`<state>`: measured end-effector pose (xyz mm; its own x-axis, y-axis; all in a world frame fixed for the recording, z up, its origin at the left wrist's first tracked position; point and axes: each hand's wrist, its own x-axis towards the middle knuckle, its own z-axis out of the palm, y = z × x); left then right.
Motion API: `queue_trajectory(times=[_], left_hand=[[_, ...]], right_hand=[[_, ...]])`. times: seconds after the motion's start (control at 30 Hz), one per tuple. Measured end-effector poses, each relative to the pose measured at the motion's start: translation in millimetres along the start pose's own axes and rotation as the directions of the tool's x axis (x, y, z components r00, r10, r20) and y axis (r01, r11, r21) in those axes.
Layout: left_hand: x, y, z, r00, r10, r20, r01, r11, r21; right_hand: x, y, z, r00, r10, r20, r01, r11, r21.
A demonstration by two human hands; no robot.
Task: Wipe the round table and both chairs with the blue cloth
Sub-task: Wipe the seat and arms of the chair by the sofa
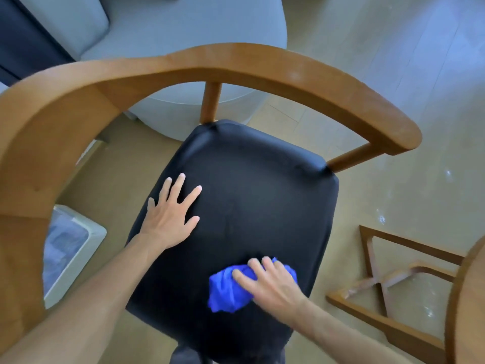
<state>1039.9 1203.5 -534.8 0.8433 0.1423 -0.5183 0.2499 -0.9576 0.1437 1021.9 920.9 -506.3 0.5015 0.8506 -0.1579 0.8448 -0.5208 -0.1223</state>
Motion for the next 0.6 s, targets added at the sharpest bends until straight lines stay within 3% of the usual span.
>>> queue_trajectory(times=[0.07, 0.17, 0.23, 0.3, 0.33, 0.4, 0.5, 0.6], left_hand=[[-10.1, -12.5, 2.3, 1.0, 0.008, 0.002, -0.008, 1.0, 0.012], [-12.3, -18.3, 2.4, 0.999, 0.039, 0.001, -0.039, 0.999, -0.033], [-11.8, -20.4, 2.0, 0.999, 0.035, 0.003, -0.034, 0.997, -0.071], [-11.9, -21.9, 2.2, 0.999, 0.036, 0.002, -0.036, 0.995, -0.091], [-12.1, -22.2, 2.7, 0.999, 0.037, -0.001, -0.037, 0.995, -0.095], [-12.7, -21.5, 2.3, 0.999, 0.036, 0.004, -0.035, 0.995, -0.094], [-13.3, -19.1, 1.8, 0.999, 0.036, 0.029, -0.034, 0.996, -0.088], [-14.0, -19.5, 1.3, 0.999, 0.032, 0.044, -0.029, 0.997, -0.066]], right_hand=[[40.2, 52.0, -14.5, 0.977, 0.21, -0.032, -0.211, 0.977, -0.032], [94.8, 121.4, -30.4, 0.769, 0.634, -0.083, -0.638, 0.77, -0.022], [112.5, 134.4, -29.1, 0.629, 0.777, -0.03, -0.769, 0.628, 0.118], [110.9, 110.1, -23.5, 0.604, 0.797, 0.003, -0.782, 0.592, 0.195], [103.6, 86.8, -18.8, 0.629, 0.777, -0.003, -0.762, 0.618, 0.193], [75.9, 18.7, -5.3, 0.749, 0.662, -0.024, -0.654, 0.744, 0.138], [7.8, -96.0, 19.3, 0.956, 0.283, 0.072, -0.291, 0.944, 0.158], [-37.9, -131.8, 33.5, 0.989, -0.103, 0.105, 0.087, 0.985, 0.146]])
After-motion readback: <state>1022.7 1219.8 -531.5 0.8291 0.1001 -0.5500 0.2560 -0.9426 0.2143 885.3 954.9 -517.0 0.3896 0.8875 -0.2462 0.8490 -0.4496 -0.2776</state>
